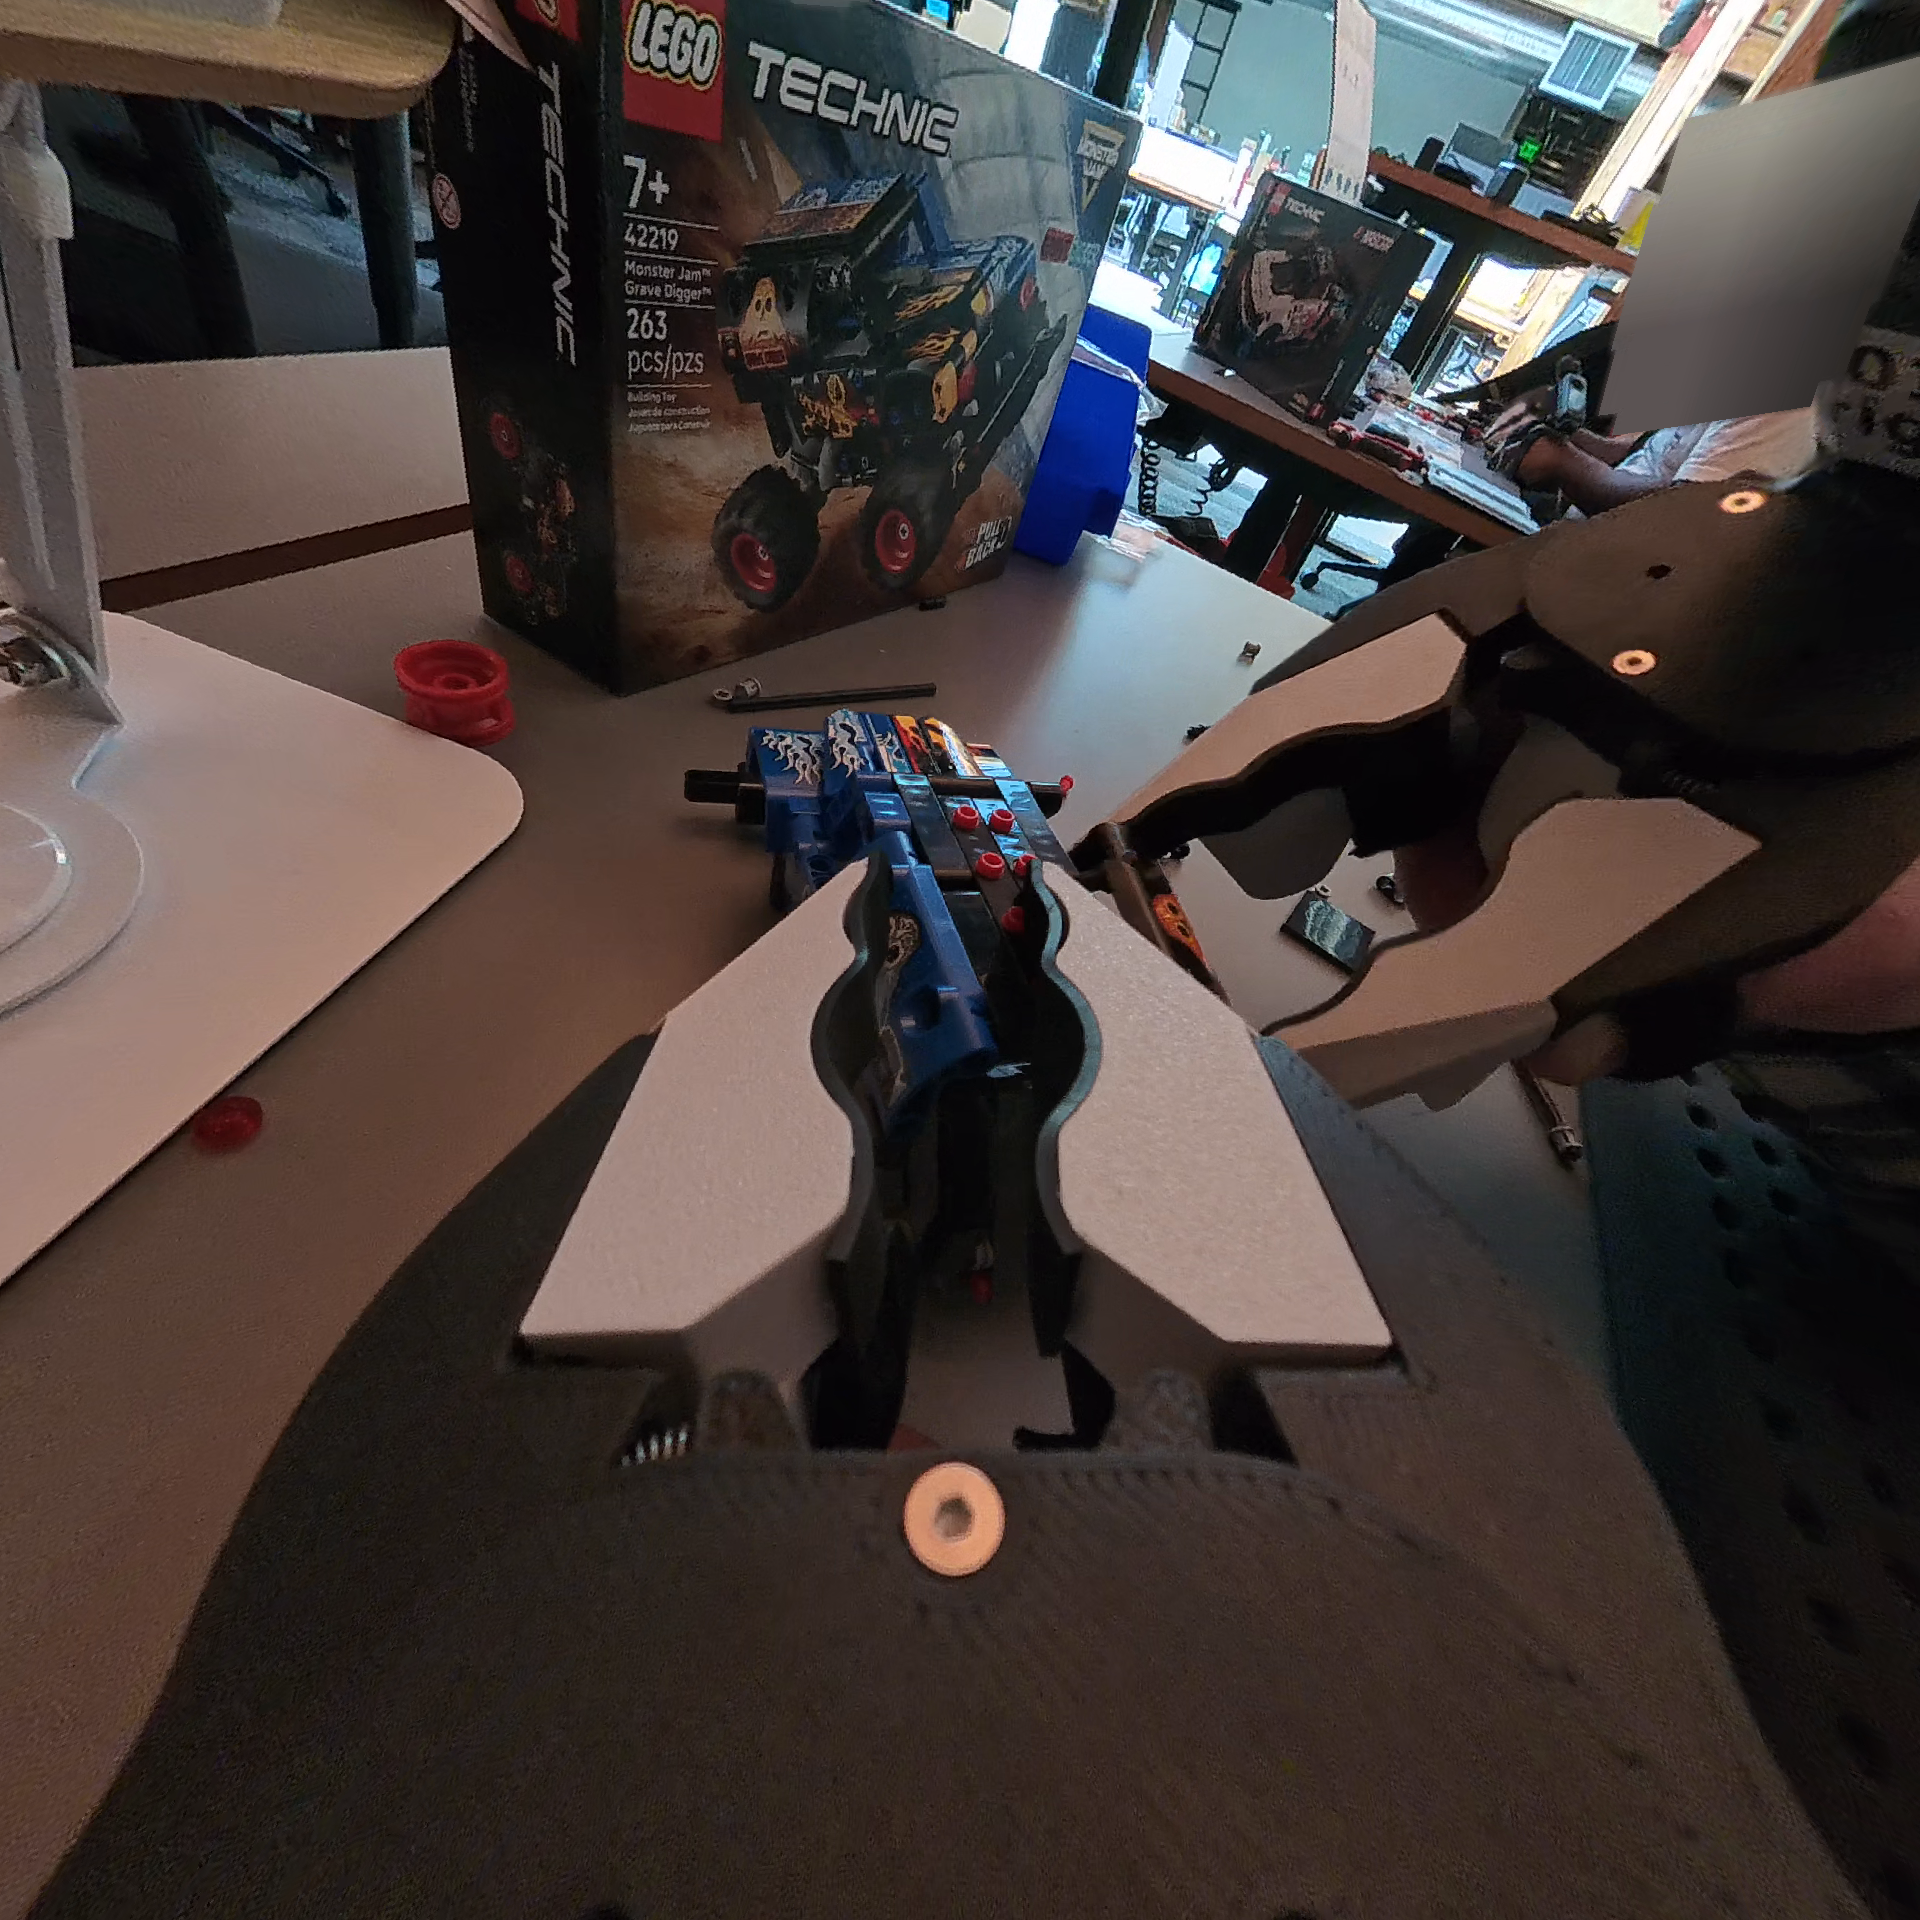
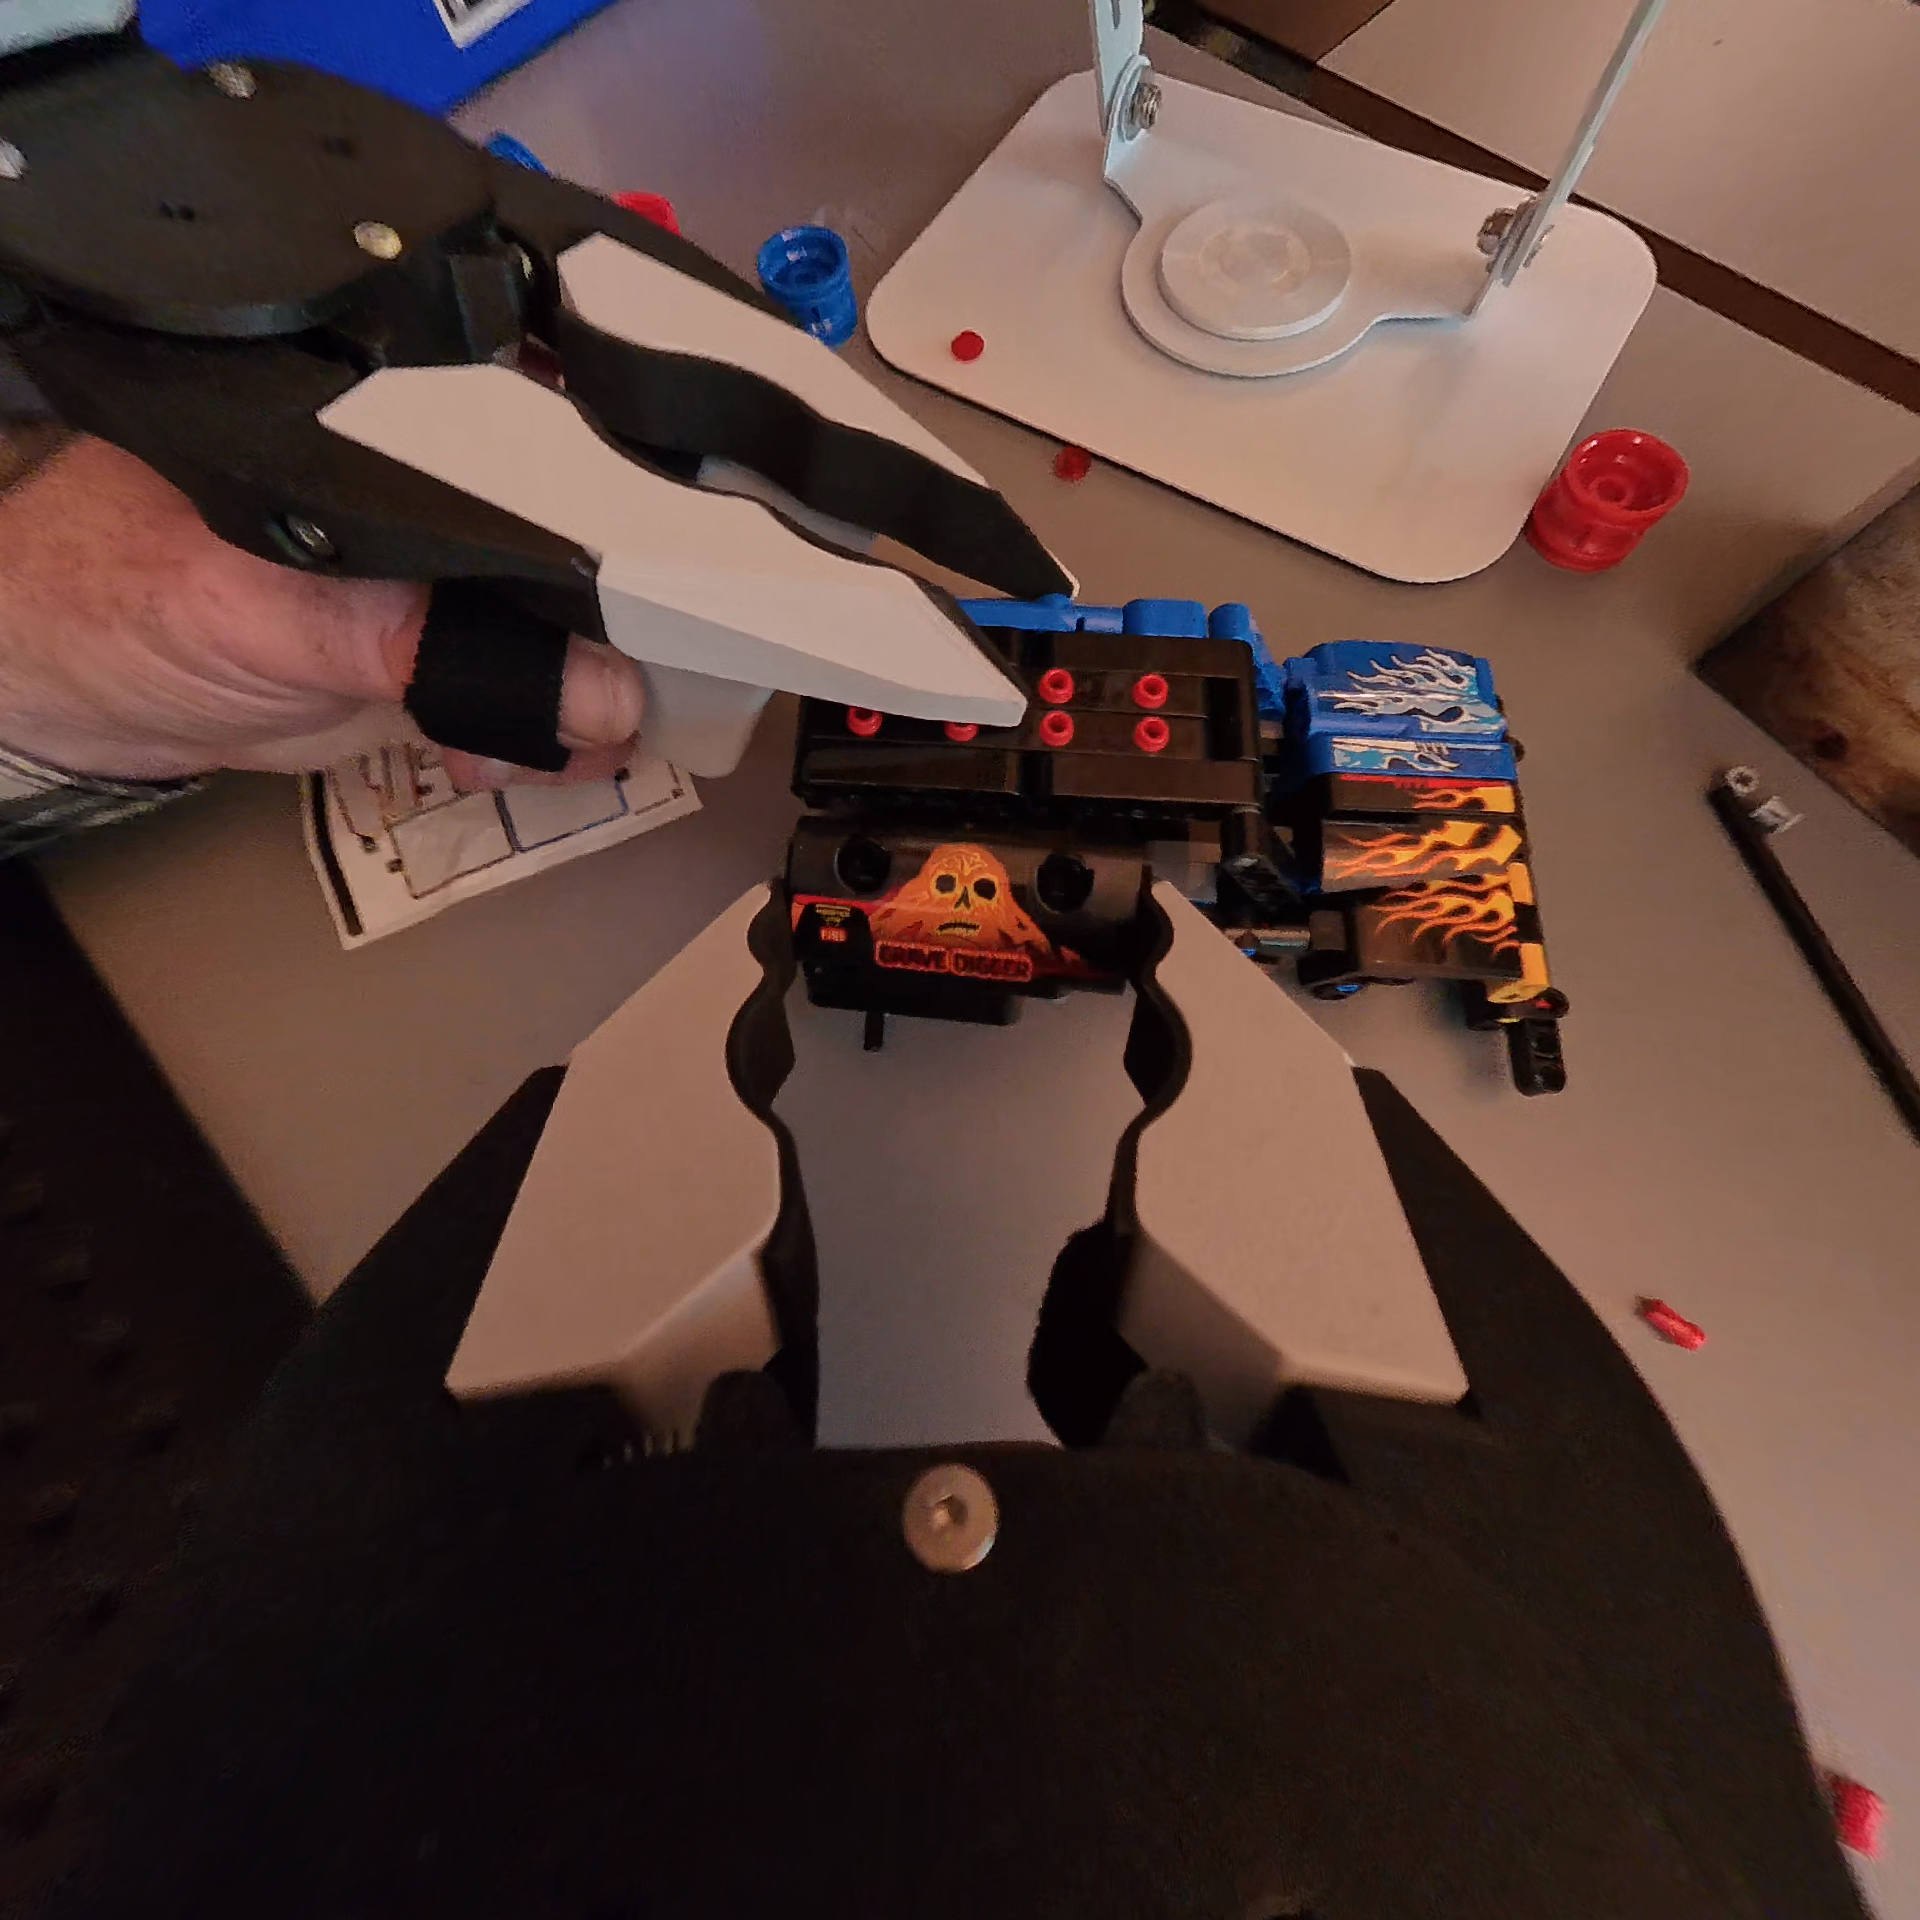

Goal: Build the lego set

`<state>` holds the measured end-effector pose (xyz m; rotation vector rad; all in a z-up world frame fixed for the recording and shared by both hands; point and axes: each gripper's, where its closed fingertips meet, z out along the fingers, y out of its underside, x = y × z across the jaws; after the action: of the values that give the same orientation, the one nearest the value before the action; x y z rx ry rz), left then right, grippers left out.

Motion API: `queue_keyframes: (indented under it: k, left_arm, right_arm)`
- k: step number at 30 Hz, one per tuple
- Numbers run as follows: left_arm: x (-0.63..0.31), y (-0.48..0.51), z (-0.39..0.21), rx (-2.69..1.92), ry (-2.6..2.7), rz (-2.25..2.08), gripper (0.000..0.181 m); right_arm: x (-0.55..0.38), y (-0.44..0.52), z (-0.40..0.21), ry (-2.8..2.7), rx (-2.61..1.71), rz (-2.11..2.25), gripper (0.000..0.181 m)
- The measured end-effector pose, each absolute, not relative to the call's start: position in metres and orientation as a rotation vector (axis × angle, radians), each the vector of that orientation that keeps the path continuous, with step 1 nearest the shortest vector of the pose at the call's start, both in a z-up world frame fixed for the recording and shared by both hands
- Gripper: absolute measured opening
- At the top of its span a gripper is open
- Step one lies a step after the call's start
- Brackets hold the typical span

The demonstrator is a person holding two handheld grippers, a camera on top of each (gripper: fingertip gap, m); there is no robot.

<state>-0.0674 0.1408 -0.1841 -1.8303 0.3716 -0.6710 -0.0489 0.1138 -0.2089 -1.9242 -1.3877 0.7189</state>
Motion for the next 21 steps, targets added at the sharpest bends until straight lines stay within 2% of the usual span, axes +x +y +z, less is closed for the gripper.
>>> queue_keyframes:
  k: [14,21]
  left_arm:
    - [-0.068,0.141,-0.184,-1.812,0.358,-0.686,0.023]
    - [-0.069,0.142,-0.184,-1.804,0.348,-0.687,0.018]
  right_arm:
    - [-0.048,0.110,-0.201,-1.307,-1.859,1.005,0.063]
    - [-0.053,0.107,-0.201,-1.309,-1.814,0.969,0.063]
